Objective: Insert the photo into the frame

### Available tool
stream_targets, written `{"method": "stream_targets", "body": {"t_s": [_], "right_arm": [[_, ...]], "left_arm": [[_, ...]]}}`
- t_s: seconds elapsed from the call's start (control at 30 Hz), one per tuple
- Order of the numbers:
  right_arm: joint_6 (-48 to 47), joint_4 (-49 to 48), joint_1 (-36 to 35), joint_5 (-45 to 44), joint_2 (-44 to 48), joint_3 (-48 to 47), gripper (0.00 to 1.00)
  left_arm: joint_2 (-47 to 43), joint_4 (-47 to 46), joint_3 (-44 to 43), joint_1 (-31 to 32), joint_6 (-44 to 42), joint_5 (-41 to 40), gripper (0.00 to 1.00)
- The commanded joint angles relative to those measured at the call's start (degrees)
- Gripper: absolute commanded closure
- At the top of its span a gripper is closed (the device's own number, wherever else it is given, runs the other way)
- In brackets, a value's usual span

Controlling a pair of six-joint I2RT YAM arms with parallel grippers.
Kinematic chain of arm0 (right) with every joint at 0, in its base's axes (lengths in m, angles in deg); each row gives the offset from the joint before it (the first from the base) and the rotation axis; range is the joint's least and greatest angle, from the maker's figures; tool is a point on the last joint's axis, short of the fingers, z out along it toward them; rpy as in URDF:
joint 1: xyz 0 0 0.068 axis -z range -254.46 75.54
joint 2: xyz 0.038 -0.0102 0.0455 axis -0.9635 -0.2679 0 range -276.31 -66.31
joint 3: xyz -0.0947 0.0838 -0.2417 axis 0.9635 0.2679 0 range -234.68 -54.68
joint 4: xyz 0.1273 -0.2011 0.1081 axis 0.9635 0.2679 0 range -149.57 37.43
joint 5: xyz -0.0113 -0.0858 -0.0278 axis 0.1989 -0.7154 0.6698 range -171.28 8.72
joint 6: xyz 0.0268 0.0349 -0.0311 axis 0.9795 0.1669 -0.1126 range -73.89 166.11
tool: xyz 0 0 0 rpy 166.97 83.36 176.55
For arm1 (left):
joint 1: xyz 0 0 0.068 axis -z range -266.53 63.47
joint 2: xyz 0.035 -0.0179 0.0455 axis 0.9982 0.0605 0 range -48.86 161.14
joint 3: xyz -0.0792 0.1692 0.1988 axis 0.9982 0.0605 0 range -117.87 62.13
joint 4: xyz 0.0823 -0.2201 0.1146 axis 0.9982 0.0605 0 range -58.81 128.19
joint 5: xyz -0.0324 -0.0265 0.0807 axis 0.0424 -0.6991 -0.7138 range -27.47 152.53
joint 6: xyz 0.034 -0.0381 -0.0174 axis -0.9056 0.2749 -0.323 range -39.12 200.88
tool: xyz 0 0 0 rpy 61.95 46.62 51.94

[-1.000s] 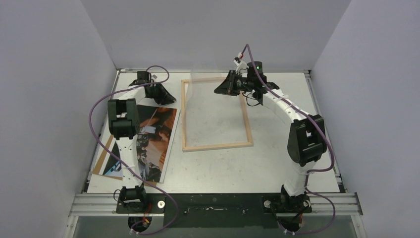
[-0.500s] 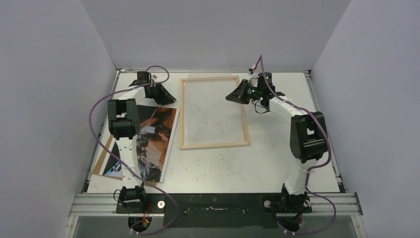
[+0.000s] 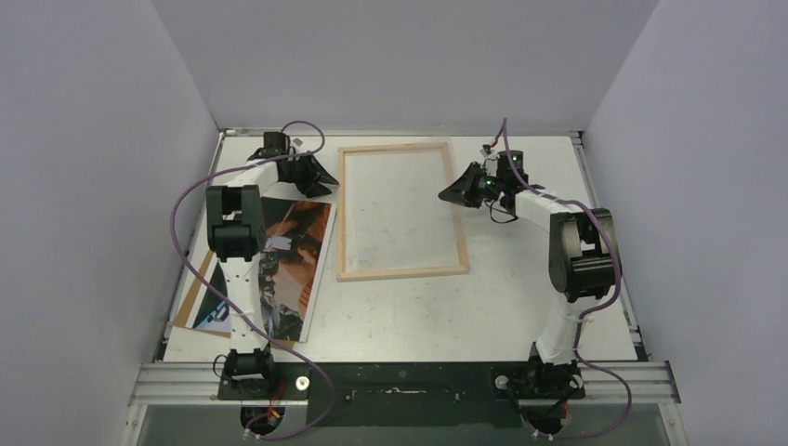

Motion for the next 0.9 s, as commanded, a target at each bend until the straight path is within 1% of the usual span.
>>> {"method": "stream_targets", "body": {"t_s": [0.0, 0.07, 0.1, 0.17, 0.27, 0.33, 0.5, 0.63, 0.73, 0.87], "right_arm": [[0.6, -6.3, 0.6, 1.6, -3.0, -0.7, 1.0], [4.0, -11.5, 0.6, 2.3, -3.9, 0.6, 1.0], [7.2, -14.7, 0.6, 2.6, -4.2, 1.7, 1.0], [11.7, -22.5, 0.6, 3.1, -4.8, 3.4, 1.0], [16.6, -29.6, 0.6, 3.2, -5.9, 5.5, 1.0], [17.8, -31.1, 0.6, 3.1, -6.4, 6.0, 1.0], [18.6, -31.4, 0.6, 2.9, -7.2, 6.3, 1.0], [22.8, -34.9, 0.7, 3.1, -8.3, 7.0, 1.0], [27.8, -38.9, 0.8, 3.4, -9.2, 7.3, 1.0], [29.7, -40.0, 0.8, 4.3, -8.9, 7.7, 1.0]], "left_arm": [[1.3, 3.0, -1.7, 2.4, -3.2, -3.7, 0.6], [1.8, 4.0, -2.2, 2.6, -4.0, -4.2, 0.59], [2.0, 4.3, -2.3, 2.7, -4.2, -4.5, 0.59], [2.1, 4.6, -2.0, 2.8, -4.5, -4.9, 0.58], [2.2, 4.6, -1.4, 2.9, -4.7, -5.2, 0.58], [2.2, 4.6, -1.1, 3.0, -4.9, -5.4, 0.59], [1.9, 5.0, -0.6, 3.1, -5.5, -6.2, 0.67], [1.8, 5.3, -0.6, 3.1, -5.8, -6.4, 0.73], [1.8, 5.4, -0.6, 3.1, -6.1, -6.4, 0.77], [1.8, 5.5, -0.7, 3.1, -6.1, -6.4, 0.77]]}}
